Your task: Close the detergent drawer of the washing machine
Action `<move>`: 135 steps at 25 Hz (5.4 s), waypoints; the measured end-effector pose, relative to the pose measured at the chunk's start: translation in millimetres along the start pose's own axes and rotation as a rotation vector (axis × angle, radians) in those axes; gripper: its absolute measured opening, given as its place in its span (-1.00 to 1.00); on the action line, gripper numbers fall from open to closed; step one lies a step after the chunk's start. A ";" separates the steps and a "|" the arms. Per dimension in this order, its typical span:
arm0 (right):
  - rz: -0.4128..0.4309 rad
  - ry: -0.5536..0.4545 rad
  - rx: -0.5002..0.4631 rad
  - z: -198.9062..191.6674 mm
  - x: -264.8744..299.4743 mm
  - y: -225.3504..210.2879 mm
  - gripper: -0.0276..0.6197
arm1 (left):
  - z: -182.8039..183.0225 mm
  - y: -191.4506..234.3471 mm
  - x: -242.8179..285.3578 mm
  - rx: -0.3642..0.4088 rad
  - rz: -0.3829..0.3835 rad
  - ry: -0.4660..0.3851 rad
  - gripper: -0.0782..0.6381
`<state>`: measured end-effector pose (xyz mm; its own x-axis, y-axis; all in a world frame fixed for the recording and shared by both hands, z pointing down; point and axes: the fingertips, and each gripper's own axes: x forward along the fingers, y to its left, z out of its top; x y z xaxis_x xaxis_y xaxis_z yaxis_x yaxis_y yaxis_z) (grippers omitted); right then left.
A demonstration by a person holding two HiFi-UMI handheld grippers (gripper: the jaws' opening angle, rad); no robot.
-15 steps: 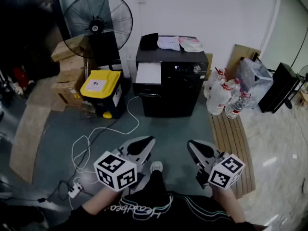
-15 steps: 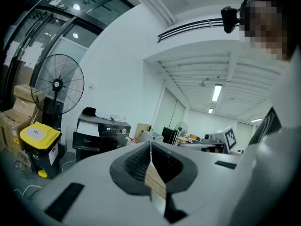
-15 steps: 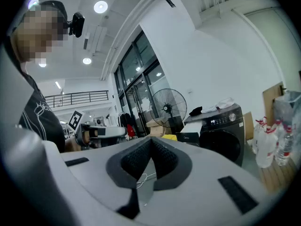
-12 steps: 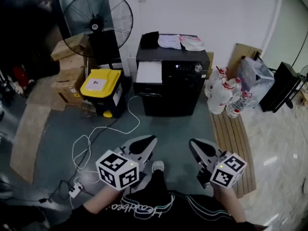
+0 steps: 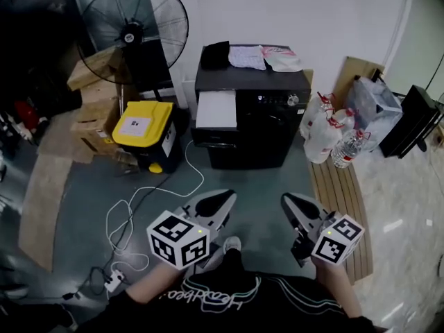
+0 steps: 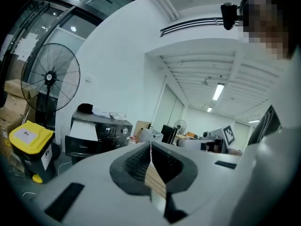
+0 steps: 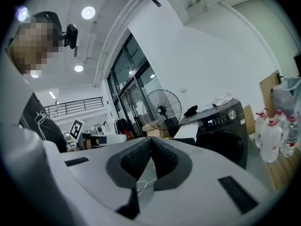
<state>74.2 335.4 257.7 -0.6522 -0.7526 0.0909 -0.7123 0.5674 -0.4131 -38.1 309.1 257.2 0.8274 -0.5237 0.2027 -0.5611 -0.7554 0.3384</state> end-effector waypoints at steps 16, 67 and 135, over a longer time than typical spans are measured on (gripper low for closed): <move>0.011 0.016 0.002 45.8 129.0 -99.9 -0.83 | 41.0 154.1 92.7 -0.050 0.053 0.039 -0.70; 0.013 0.233 0.110 -5.9 257.4 -257.6 -0.83 | -81.9 365.9 201.5 -0.071 0.366 0.316 -0.70; 0.085 0.380 0.147 -32.6 295.5 -285.6 -0.83 | -56.7 398.7 226.6 -0.149 0.446 0.240 -0.72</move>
<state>76.5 -38.1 432.1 -0.7761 -0.5123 0.3677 -0.6251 0.5477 -0.5561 -73.0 -88.4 490.2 0.5008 -0.6636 0.5557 -0.8650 -0.4062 0.2946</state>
